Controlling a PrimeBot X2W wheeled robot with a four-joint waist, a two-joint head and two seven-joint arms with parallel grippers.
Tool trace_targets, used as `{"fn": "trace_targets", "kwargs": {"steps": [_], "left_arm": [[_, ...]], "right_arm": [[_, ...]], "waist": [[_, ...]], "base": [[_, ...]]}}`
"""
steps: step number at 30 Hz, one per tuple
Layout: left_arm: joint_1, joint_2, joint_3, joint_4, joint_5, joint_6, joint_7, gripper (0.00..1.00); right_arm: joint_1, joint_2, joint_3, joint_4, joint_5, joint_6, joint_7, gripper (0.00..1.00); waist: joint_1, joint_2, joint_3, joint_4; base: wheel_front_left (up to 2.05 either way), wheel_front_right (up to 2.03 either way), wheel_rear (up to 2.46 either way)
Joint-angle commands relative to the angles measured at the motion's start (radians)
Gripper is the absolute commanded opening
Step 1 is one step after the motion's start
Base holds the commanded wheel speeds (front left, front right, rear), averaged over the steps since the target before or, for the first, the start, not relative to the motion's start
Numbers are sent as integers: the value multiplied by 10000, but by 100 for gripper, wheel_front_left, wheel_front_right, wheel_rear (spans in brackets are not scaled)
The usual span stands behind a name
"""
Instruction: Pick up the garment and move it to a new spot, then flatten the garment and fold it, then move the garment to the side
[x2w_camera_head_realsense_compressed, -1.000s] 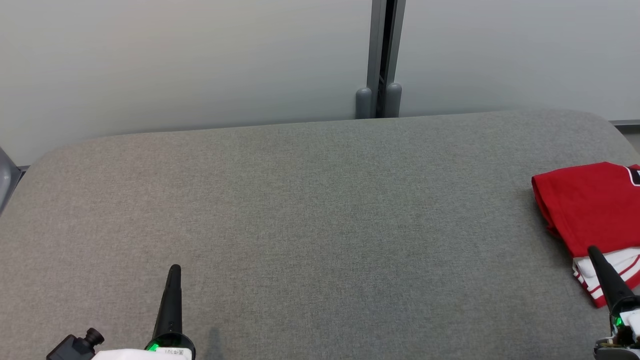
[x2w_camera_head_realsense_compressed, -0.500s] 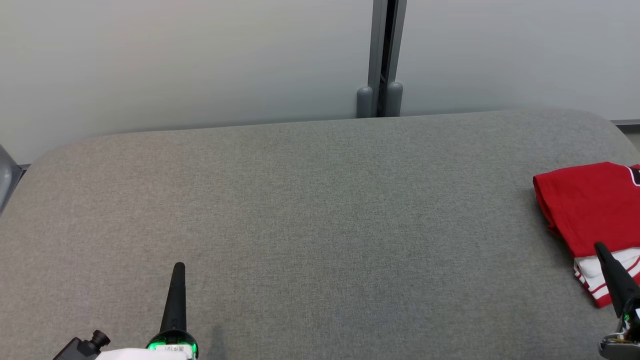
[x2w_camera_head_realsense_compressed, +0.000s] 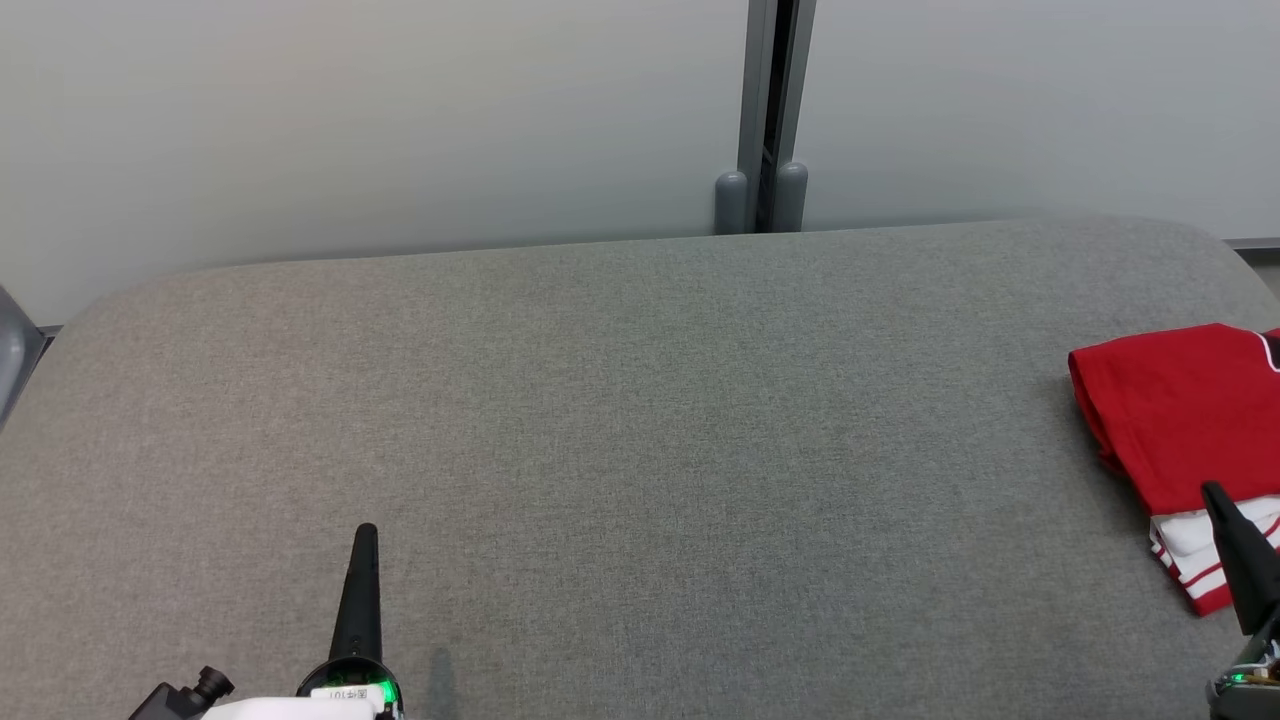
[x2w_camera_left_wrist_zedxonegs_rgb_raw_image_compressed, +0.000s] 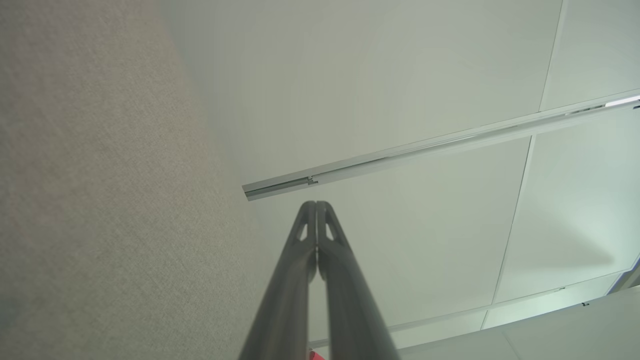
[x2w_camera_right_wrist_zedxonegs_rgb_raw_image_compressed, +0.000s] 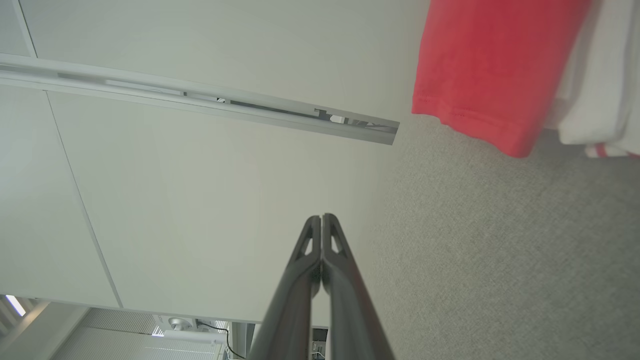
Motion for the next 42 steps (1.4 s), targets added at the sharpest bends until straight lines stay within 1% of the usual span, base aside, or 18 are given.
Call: {"fn": "trace_targets", "kwargs": {"steps": [1,21,42], "left_arm": [[-195,-5,7,1,-167,-88,-55,0],[-243,-284,-109,110,-1271,-338,-209,0],[-240,-279,-106,112,-1264,-326,-208,0]], "right_arm": [[-173,-32,-99,31,249,4,107,0],[-311,20,-503,319,1524,2,587,0],[-325,39,-524,320,1466,4,627,0]], "waist": [[0,-1,3,3],[0,-1,39,34],[0,-1,39,35]], "base": [[0,0,0],[0,0,0],[0,0,0]]}}
